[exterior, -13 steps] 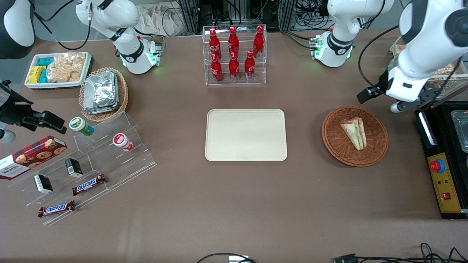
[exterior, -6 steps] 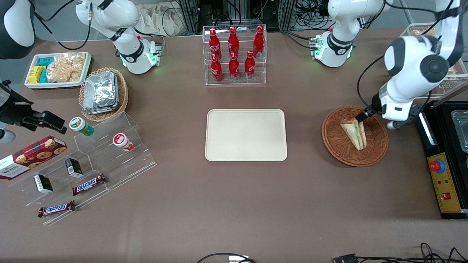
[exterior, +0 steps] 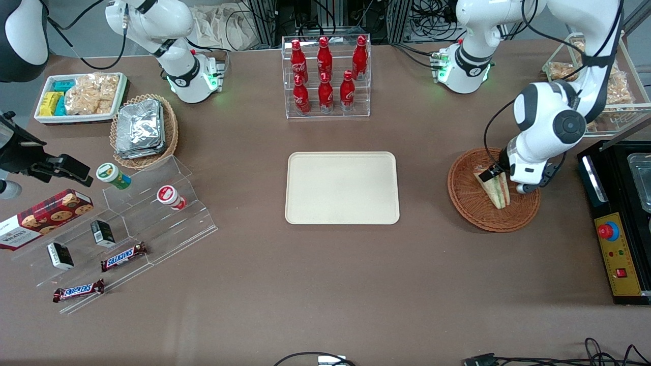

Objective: Place sandwich from basket to tray
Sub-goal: 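Lower the open left gripper over the sandwich in the wicker basket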

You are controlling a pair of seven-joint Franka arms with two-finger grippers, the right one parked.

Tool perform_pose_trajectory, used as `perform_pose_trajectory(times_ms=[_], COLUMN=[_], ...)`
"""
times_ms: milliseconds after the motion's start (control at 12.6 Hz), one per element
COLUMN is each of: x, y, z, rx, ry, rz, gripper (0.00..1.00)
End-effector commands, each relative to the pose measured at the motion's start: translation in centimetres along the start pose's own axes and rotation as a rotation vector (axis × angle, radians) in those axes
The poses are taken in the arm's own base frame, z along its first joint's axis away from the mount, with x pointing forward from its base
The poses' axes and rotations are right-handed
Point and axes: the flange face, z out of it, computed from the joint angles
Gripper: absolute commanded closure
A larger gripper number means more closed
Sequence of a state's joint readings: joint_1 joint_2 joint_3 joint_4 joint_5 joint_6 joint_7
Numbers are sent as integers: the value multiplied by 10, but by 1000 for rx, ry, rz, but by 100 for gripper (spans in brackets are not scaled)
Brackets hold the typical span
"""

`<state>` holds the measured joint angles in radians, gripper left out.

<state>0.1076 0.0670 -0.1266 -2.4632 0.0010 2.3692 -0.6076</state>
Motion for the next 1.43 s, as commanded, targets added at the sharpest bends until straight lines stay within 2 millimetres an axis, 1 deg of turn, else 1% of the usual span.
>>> perform_pose_trajectory(times_ms=[0,80,319,398,478,558,637,876,1115,1195,1354], x=[1,5,5,5,6,6,7,8,7,3,-2], y=[-3,-8,-8,-7,-9,-8,-8,-7,-6,-6,-10], z=[21,27,28,28,28,28,27,18,-13,-28,-80], rx=[16,16,19,18,30,39,41,41,55,61,92], ry=[19,15,15,16,22,31,34,44,46,52,42], rz=[26,14,20,21,36,53,55,59,60,63,93], gripper=[0,0,1,3,29,73,99,100,100,100,100])
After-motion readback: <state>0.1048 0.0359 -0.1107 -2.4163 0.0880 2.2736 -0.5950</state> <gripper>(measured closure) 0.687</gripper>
